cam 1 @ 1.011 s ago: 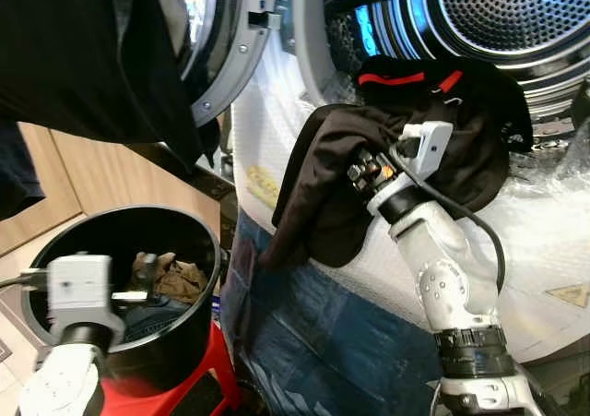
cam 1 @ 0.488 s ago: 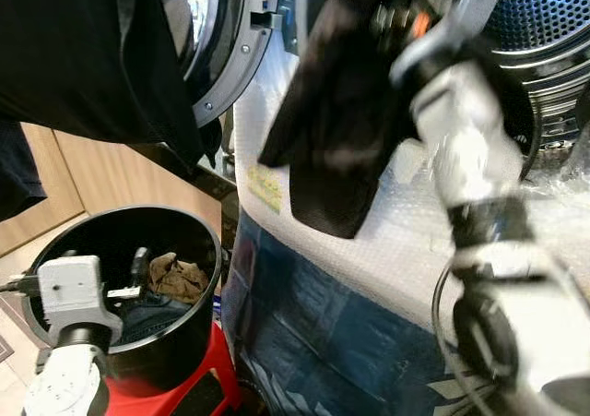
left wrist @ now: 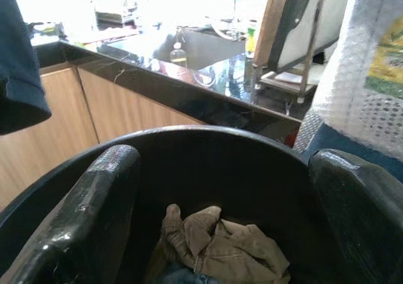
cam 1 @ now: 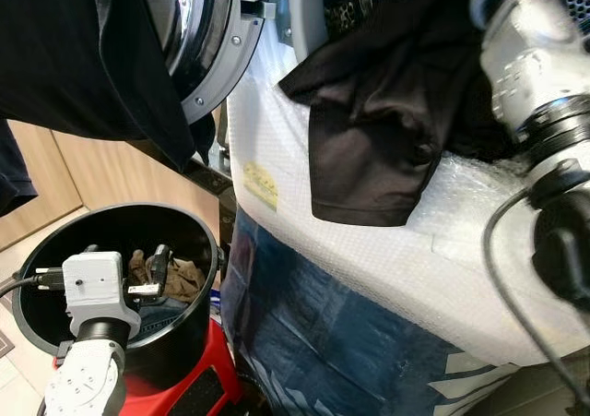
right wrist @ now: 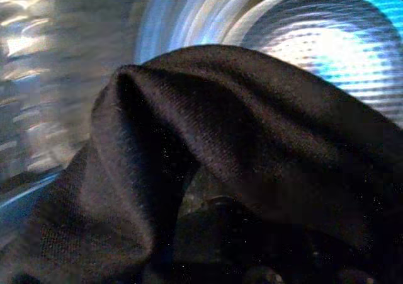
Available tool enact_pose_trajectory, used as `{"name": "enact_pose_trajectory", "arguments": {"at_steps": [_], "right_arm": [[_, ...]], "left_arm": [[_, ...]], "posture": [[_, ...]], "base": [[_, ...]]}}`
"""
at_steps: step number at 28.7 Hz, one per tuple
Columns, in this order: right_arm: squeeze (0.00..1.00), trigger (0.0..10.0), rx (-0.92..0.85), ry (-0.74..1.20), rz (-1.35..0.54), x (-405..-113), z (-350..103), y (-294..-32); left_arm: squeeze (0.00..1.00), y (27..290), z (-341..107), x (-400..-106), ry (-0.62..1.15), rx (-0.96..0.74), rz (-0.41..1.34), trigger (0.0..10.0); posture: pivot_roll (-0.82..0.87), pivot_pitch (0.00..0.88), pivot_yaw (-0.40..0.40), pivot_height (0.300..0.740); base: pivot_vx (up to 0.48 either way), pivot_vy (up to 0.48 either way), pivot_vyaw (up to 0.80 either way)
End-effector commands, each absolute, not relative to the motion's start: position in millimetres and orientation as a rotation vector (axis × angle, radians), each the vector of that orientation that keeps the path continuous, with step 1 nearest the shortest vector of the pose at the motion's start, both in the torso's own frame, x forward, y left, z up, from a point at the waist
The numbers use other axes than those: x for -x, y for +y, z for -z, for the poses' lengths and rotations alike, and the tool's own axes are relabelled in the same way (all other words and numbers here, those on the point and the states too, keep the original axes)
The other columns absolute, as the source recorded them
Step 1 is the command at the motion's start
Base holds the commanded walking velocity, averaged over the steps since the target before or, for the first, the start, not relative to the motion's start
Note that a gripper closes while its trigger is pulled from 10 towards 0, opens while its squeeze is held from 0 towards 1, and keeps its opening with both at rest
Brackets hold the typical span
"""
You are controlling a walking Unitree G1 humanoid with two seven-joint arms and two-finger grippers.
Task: Clothes washing
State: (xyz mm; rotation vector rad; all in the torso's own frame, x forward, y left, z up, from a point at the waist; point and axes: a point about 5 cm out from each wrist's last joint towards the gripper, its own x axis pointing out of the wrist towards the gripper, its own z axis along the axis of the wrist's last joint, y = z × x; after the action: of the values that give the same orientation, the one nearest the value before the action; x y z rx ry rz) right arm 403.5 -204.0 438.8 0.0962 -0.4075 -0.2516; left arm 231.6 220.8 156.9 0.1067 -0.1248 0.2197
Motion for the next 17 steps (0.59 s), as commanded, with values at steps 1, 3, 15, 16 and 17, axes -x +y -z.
{"name": "enact_pose_trajectory", "arguments": {"at_steps": [1, 3, 15, 16, 17], "right_arm": [[0.00, 0.0, -0.078, -0.429, 0.352, -394.9, -453.3, -220.4], [0.00, 0.0, -0.066, -0.421, 0.398, -392.8, -453.7, -228.3], [0.00, 10.0, 0.128, -0.164, 0.118, -423.0, -384.0, -174.4], [0.00, 10.0, 0.139, -0.148, 0.100, -424.6, -377.9, -169.5], [0.00, 10.0, 0.151, -0.129, 0.078, -426.3, -370.4, -163.4]], "left_arm": [[0.00, 220.2, -159.2, -229.7, -0.134, -0.102, -0.232, 10.0], [0.00, 221.3, -159.5, -228.8, -0.137, -0.101, -0.242, 10.0], [0.00, 210.3, -157.9, -233.9, -0.122, -0.081, -0.185, 10.0], [0.00, 209.5, -157.4, -234.8, -0.116, -0.082, -0.177, 10.0], [0.00, 208.4, -156.9, -236.1, -0.110, -0.086, -0.166, 10.0]], "posture": [[0.27, 0.031, -0.183, 0.740], [0.27, 0.032, -0.187, 0.740], [0.25, 0.037, -0.183, 0.740], [0.25, 0.035, -0.181, 0.740], [0.25, 0.040, -0.177, 0.740]], "base": [[0.000, 0.000, 0.00], [0.000, 0.000, 0.00], [0.000, 0.000, 0.00], [0.000, 0.000, 0.00], [0.000, 0.000, 0.00]]}}
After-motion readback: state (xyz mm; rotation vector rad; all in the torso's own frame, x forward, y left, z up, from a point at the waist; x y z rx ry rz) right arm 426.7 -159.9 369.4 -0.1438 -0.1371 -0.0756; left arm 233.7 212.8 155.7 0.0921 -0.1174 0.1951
